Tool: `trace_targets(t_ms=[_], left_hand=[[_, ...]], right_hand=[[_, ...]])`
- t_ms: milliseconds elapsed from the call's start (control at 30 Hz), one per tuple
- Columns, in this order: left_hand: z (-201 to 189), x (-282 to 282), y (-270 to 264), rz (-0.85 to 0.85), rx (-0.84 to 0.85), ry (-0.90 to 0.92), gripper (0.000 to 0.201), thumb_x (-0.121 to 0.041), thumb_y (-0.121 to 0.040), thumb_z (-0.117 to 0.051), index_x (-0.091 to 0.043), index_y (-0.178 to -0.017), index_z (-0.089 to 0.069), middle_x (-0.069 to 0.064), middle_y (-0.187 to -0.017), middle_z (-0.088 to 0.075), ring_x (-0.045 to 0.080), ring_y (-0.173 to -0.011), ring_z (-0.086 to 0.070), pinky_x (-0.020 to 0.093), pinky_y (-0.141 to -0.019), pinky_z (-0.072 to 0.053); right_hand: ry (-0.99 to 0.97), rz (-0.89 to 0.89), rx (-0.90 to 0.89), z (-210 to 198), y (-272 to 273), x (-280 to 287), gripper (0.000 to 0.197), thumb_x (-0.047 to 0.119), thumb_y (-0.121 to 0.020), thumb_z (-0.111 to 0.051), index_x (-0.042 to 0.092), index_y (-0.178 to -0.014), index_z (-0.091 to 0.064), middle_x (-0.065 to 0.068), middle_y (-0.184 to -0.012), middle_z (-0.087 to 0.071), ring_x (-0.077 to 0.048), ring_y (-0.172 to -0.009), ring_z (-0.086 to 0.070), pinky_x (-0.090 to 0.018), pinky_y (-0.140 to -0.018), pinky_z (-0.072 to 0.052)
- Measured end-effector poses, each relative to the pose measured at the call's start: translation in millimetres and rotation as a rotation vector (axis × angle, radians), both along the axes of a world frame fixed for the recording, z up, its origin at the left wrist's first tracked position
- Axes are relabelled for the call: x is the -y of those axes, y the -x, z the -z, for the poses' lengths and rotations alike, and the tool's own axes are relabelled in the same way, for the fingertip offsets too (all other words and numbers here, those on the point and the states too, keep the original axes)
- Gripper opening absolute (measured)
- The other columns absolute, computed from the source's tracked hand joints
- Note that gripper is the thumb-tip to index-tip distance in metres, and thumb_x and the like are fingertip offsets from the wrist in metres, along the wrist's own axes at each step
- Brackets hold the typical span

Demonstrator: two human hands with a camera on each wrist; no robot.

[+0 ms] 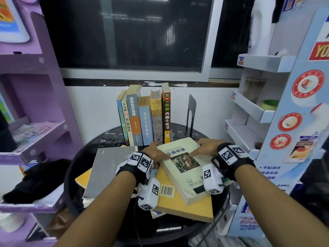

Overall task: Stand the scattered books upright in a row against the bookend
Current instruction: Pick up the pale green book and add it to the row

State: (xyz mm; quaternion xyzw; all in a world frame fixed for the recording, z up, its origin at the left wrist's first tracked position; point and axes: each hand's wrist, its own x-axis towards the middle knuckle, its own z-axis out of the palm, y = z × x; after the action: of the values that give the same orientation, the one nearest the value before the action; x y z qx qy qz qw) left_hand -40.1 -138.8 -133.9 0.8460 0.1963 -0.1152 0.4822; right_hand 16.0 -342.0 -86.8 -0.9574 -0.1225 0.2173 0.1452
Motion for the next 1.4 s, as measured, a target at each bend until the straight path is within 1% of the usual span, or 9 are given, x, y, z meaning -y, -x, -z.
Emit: trace_targets(t_ms=[367,600,833,933,1033,1167,1200,1300,1400], left_hand=[[-2.2,2.5,-4.1,-0.058,0.125,-0.075,0.082,-0.014,-0.076,-0.079,-0.014,-0.14,-0.028,0.013,-0.127,-0.053,0.031,-0.109,-0.058,0.045,-0.088,-0.055],[-4.3,2.7,-13.2,-0.092,0.261,0.033,0.086,-0.002,-0.068,-0.081,-0.024,-0.135,-0.032,0.011,-0.119,-0.064,0.03,-0.108,-0.061,0.048,-0.086,-0.056],[-33.3,5.9,-3.7,-0.14,0.378,0.151,0.079,0.003,-0.073,-0.077,-0.012,-0.139,-0.036,0.013,-0.127,-0.061,0.028,-0.117,-0.058,0.047,-0.1,-0.047],[-48.3,9.1,-1.3,-0.165,0.445,0.226,0.075,0.009,-0.075,-0.072,-0.011,-0.138,-0.037,0.016,-0.124,-0.062,0.03,-0.112,-0.06,0.043,-0.092,-0.052],[-63.2,11.0,0.4,-0.179,0.517,0.293,0.07,0.016,-0.076,-0.067,-0.011,-0.135,-0.04,0.018,-0.121,-0.063,0.031,-0.11,-0.061,0.046,-0.094,-0.051],[-79.4,7.9,0.2,-0.188,0.615,0.327,0.064,0.015,-0.076,-0.067,-0.014,-0.129,-0.045,0.015,-0.115,-0.064,0.03,-0.108,-0.062,0.048,-0.092,-0.052],[-82.8,6.9,0.7,-0.187,0.645,0.328,0.062,0.014,-0.076,-0.067,-0.013,-0.128,-0.046,0.013,-0.114,-0.064,0.029,-0.107,-0.062,0.048,-0.09,-0.053],[-90.6,3.5,3.0,-0.181,0.74,0.345,0.054,0.012,-0.08,-0.064,-0.013,-0.126,-0.049,0.011,-0.109,-0.064,0.024,-0.095,-0.064,0.042,-0.081,-0.056],[-90.7,-1.3,3.8,-0.178,0.821,0.355,0.045,0.004,-0.086,-0.062,-0.01,-0.127,-0.05,0.008,-0.108,-0.064,0.014,-0.085,-0.064,0.028,-0.068,-0.055]], right_hand=[[-0.049,0.05,0.031,15.6,-5.8,5.0,0.069,0.045,-0.069,-0.082,0.014,-0.123,-0.052,-0.003,-0.119,-0.062,-0.021,-0.107,-0.059,-0.04,-0.099,-0.045],[-0.087,0.096,0.069,9.3,-1.2,10.9,0.057,0.041,-0.07,-0.083,0.01,-0.114,-0.064,-0.004,-0.11,-0.068,-0.02,-0.094,-0.063,-0.029,-0.081,-0.049],[-0.171,0.16,0.092,-4.8,4.6,19.1,0.051,0.041,-0.071,-0.083,0.009,-0.107,-0.064,-0.006,-0.106,-0.067,-0.02,-0.09,-0.061,-0.025,-0.067,-0.046],[-0.222,0.191,0.151,-12.8,3.8,17.6,0.065,0.043,-0.065,-0.086,0.009,-0.114,-0.06,-0.006,-0.111,-0.065,-0.023,-0.099,-0.061,-0.029,-0.078,-0.049],[-0.327,0.214,0.162,-22.8,6.7,13.5,0.073,0.041,-0.06,-0.089,0.011,-0.118,-0.056,-0.005,-0.114,-0.064,-0.026,-0.105,-0.06,-0.036,-0.088,-0.05],[-0.454,0.201,0.222,-14.7,-20.4,16.5,0.117,0.069,-0.02,-0.086,0.019,-0.122,-0.054,-0.003,-0.117,-0.065,-0.024,-0.103,-0.063,-0.042,-0.09,-0.053],[-0.495,0.209,0.237,-17.4,-17.7,14.1,0.118,0.069,-0.023,-0.086,0.018,-0.123,-0.051,-0.001,-0.118,-0.064,-0.023,-0.104,-0.062,-0.04,-0.09,-0.053],[-0.57,0.27,0.276,-34.4,12.8,3.8,0.083,0.04,-0.067,-0.085,0.011,-0.128,-0.038,-0.003,-0.12,-0.055,-0.025,-0.113,-0.055,-0.034,-0.087,-0.046],[-0.63,0.265,0.332,-35.5,16.2,0.6,0.071,0.034,-0.08,-0.077,0.01,-0.131,-0.034,-0.008,-0.132,-0.054,-0.026,-0.118,-0.053,-0.03,-0.084,-0.041]])
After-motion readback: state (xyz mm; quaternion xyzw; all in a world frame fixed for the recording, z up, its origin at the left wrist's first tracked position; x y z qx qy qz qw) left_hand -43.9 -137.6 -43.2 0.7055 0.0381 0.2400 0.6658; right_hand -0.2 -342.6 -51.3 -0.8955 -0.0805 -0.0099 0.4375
